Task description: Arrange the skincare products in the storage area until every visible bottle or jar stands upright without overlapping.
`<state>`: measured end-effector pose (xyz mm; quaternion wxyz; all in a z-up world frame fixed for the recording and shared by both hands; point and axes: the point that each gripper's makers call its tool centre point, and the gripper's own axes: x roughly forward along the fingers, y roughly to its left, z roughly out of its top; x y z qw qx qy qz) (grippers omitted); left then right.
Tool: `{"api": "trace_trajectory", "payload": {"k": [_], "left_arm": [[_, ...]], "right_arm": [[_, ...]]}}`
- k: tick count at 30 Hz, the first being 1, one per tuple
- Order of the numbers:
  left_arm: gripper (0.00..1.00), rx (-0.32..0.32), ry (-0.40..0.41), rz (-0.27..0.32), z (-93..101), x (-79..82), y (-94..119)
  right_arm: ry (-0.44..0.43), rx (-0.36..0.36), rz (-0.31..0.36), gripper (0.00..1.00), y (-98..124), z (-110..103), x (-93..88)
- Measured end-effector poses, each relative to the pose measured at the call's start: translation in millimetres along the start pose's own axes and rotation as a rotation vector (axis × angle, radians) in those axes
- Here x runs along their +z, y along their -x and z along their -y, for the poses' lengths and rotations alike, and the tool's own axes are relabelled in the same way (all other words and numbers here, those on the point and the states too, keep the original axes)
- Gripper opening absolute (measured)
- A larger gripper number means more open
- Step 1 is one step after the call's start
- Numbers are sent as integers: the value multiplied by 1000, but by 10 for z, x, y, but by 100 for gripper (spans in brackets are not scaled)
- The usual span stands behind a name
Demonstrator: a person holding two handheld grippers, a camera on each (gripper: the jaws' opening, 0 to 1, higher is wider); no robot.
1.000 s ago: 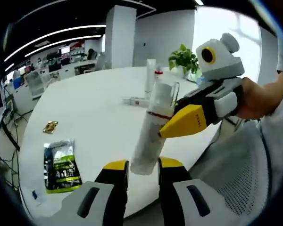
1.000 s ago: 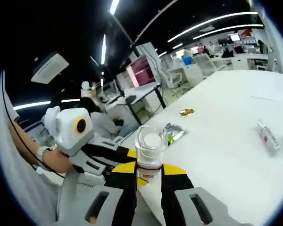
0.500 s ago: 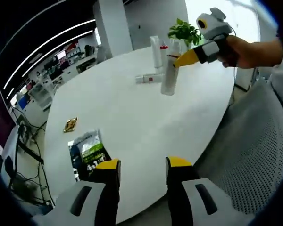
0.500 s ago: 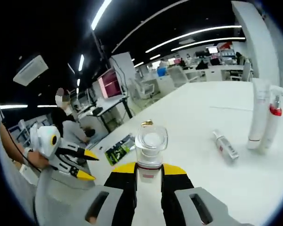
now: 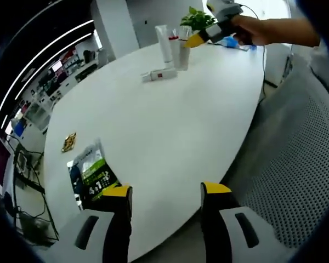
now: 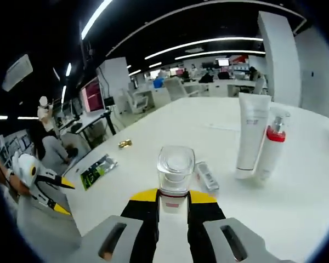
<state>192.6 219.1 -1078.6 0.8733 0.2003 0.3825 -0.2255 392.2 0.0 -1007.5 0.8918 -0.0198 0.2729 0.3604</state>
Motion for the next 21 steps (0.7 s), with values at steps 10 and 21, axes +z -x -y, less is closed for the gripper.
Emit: {"api": "trace_trajectory", "payload": {"k": [10, 21], "left_arm": [[43, -29, 67, -31, 49, -110, -30], [37, -31, 73, -64, 72, -168, -44]], "right_arm": [[14, -121, -16, 12, -31, 421, 36], [17, -245, -47, 12, -49, 967, 69]]}}
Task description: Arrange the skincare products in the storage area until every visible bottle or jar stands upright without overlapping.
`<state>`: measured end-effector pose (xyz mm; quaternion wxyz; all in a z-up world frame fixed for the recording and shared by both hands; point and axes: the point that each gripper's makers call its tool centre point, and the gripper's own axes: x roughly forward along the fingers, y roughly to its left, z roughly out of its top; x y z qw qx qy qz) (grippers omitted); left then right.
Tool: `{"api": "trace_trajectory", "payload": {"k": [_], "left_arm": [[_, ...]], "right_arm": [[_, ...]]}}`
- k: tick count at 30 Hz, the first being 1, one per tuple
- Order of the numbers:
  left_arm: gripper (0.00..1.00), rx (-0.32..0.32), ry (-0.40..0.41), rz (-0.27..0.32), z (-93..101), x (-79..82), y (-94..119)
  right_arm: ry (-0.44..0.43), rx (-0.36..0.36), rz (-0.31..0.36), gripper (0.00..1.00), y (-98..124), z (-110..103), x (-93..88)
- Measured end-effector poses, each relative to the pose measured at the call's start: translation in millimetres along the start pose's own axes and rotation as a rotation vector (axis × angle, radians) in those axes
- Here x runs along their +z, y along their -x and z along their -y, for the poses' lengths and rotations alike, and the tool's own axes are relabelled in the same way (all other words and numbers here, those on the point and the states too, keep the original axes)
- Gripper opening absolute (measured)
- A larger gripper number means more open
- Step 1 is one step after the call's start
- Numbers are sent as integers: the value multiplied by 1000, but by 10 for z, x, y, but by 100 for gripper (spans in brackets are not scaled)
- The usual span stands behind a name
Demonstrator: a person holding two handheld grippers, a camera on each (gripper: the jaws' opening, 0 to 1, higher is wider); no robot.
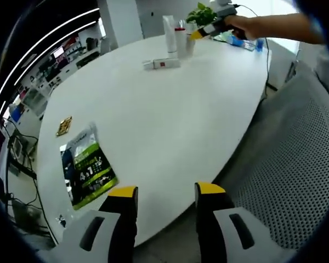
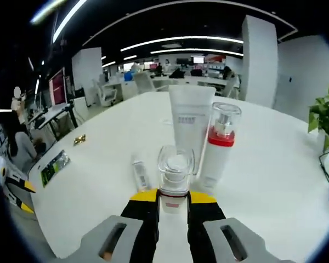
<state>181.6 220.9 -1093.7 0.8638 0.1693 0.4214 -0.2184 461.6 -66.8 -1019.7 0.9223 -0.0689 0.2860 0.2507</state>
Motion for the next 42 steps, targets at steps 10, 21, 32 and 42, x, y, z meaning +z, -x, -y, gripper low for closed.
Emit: {"api": "trace_trajectory", "payload": {"k": [10, 21, 32, 42], "left_arm": [[34, 1, 12, -10, -3, -17, 10], [32, 17, -2, -16, -34, -22, 17], [30, 11, -4, -36, -22, -59, 14], [30, 13, -10, -47, -26, -79, 11]], "right_arm": [[-21, -60, -45, 12, -161, 304, -31], [2, -112, -90, 12, -303, 427, -95], [-47, -152, -74, 12, -349, 435, -77], [-66, -170, -63, 13, -379, 444, -76]]}}
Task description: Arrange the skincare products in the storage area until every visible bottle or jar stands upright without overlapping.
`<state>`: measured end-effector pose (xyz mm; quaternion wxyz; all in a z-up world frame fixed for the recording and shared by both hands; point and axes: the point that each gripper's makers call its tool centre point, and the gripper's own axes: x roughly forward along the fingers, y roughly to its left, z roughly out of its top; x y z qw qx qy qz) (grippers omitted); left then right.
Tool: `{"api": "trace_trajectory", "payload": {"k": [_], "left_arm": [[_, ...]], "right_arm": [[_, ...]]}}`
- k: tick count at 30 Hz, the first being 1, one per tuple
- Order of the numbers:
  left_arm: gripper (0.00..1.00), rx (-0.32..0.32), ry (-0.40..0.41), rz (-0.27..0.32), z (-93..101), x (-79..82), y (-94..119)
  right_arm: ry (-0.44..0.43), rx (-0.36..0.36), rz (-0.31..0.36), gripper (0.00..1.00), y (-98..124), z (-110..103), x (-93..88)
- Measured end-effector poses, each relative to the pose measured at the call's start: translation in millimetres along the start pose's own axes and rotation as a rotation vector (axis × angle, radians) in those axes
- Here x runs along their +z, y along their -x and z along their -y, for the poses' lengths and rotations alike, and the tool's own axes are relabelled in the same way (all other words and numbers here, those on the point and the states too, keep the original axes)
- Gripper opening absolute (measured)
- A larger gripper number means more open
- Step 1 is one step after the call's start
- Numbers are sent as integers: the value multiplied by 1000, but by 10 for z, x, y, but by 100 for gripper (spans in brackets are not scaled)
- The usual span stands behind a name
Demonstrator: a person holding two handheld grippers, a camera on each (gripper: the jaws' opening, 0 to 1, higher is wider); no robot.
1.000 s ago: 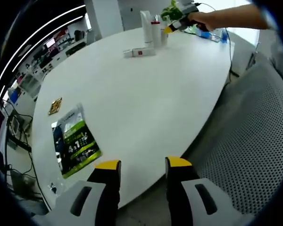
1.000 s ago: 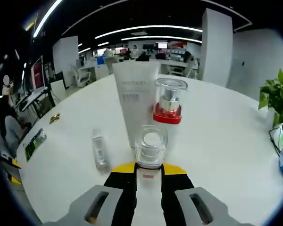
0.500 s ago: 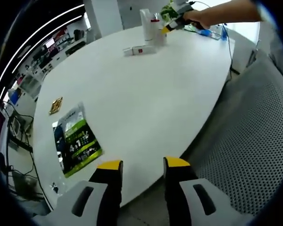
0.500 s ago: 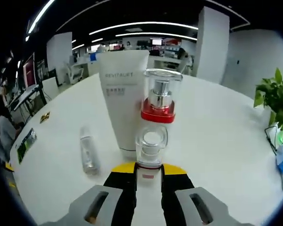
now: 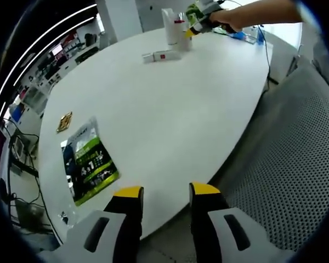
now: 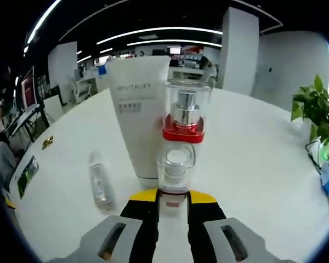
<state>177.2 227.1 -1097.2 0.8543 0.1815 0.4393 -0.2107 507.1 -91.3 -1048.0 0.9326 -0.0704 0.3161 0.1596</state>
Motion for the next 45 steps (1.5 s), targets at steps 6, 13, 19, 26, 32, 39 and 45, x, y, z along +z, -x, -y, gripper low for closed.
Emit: {"api": "trace_trajectory", "payload": {"k": [6, 13, 19, 26, 32, 39, 45], "left_arm": [[30, 1, -6, -2, -4, -2, -4], [31, 2, -7, -4, -8, -3, -3], [31, 2, -8, -5, -6, -4, -1], [31, 2, -8, -9, -6, -8, 0], [31, 6, -7, -8, -18, -8, 2], [31, 5, -29, 4, -9, 11, -3], [31, 5, -39, 11, -11, 31, 4]], "right_arm": [[-2, -28, 10, 19, 19, 34, 16], [-46, 15, 4, 21, 162, -164, -188], [97, 146, -4, 18, 232, -687, -272], [164, 296, -46, 24, -58, -1132, -115], [275, 337, -177, 24, -289, -1226, -238], [353, 360, -232, 19, -407, -1294, -326], [379, 379, -232, 15, -405, -1347, -374]]}}
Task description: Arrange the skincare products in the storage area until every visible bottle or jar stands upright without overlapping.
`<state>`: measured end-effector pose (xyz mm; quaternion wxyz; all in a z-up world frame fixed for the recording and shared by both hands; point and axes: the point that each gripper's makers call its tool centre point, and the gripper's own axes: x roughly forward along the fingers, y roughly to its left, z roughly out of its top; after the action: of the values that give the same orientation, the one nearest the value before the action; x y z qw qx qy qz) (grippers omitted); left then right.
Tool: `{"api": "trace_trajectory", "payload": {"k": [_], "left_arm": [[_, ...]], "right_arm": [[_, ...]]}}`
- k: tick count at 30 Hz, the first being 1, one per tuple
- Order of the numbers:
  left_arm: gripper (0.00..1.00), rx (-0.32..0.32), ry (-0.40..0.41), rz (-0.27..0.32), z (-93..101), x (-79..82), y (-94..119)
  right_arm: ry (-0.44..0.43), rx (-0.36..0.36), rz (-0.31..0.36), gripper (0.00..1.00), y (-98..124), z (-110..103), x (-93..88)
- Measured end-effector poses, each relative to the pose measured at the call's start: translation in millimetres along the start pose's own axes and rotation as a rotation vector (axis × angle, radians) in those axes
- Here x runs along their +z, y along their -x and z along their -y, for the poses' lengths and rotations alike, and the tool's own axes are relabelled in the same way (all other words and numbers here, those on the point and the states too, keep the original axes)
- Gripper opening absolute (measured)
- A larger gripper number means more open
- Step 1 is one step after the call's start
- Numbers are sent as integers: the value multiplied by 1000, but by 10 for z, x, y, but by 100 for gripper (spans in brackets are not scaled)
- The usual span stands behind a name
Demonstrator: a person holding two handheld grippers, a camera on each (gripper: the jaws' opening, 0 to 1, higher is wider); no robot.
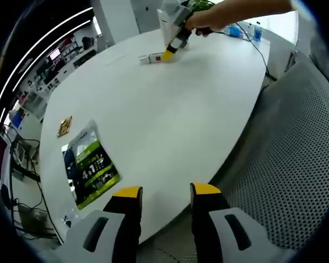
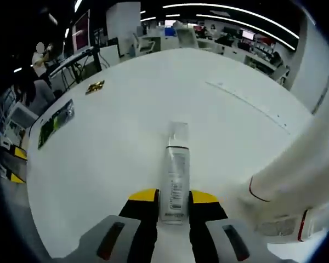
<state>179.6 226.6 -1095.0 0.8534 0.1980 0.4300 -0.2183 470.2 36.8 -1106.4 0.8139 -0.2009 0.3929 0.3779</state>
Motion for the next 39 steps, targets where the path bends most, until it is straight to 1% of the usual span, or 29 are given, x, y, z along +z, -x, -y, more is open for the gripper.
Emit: {"api": "trace_trajectory", "payload": {"k": [4, 5, 8, 9, 10, 15, 17, 21, 24, 25, 26, 27, 28, 29, 30, 31, 32, 34, 35, 36, 37, 38, 39], "left_arm": [[31, 2, -1, -3, -9, -7, -3], [31, 3, 1, -4, -13, -8, -3], [32, 6, -1, -4, -20, -4, 0], [32, 7, -11, -2, -19, 4, 3], [32, 9, -20, 7, -18, 23, 8], [34, 16, -16, 22, -33, 52, 18], [35, 13, -18, 31, -21, 75, 25], [36, 10, -15, 65, -11, 149, 59], [37, -12, 4, 84, 2, 215, 84], [38, -25, 21, 131, 16, 313, 113], [39, -36, 39, 156, 23, 369, 132], [41, -53, 74, 179, 29, 430, 163], [44, -56, 121, 185, 25, 475, 183], [46, -86, 170, 215, 69, 586, 203], [48, -104, 197, 251, 107, 686, 219], [49, -110, 216, 288, 131, 786, 238], [49, -127, 229, 335, 186, 918, 260], [48, -169, 298, 371, 279, 1057, 276], [47, -215, 378, 402, 343, 1167, 296], [45, -239, 459, 440, 352, 1263, 319], [44, -289, 573, 510, 355, 1416, 374], [44, -325, 645, 562, 350, 1512, 415], [43, -340, 707, 598, 325, 1568, 439]], "right_arm": [[-12, 9, 9, 14, 32, -19, -6], [-22, 11, 30, 14, 46, -36, 13], [-31, 23, 52, 13, 94, -100, 4], [-49, 38, 65, 13, 123, -150, -6], [-102, 68, 91, 13, 148, -222, -6], [-179, 109, 144, 13, 305, -384, -109], [-236, 141, 177, 13, 372, -471, -134], [-255, 187, 201, 13, 510, -608, -212], [-287, 242, 252, 13, 627, -690, -156], [-289, 253, 268, 13, 669, -724, -138], [-301, 256, 268, 13, 702, -744, -142], [-314, 284, 295, 13, 748, -801, -103], [-312, 299, 310, 13, 783, -836, -83], [-317, 295, 310, 13, 808, -847, -89], [-324, 307, 321, 13, 846, -881, -68], [-329, 325, 333, 13, 864, -913, -49], [-346, 342, 352, 13, 905, -959, -20], [-337, 367, 364, 13, 974, -1063, -3], [-340, 380, 367, 13, 999, -1113, -6], [-349, 421, 384, 13, 1038, -1208, 1], [-354, 436, 393, 13, 1058, -1249, 3], [-359, 458, 401, 13, 1097, -1329, -16], [-369, 487, 405, 13, 1129, -1397, -20]]}}
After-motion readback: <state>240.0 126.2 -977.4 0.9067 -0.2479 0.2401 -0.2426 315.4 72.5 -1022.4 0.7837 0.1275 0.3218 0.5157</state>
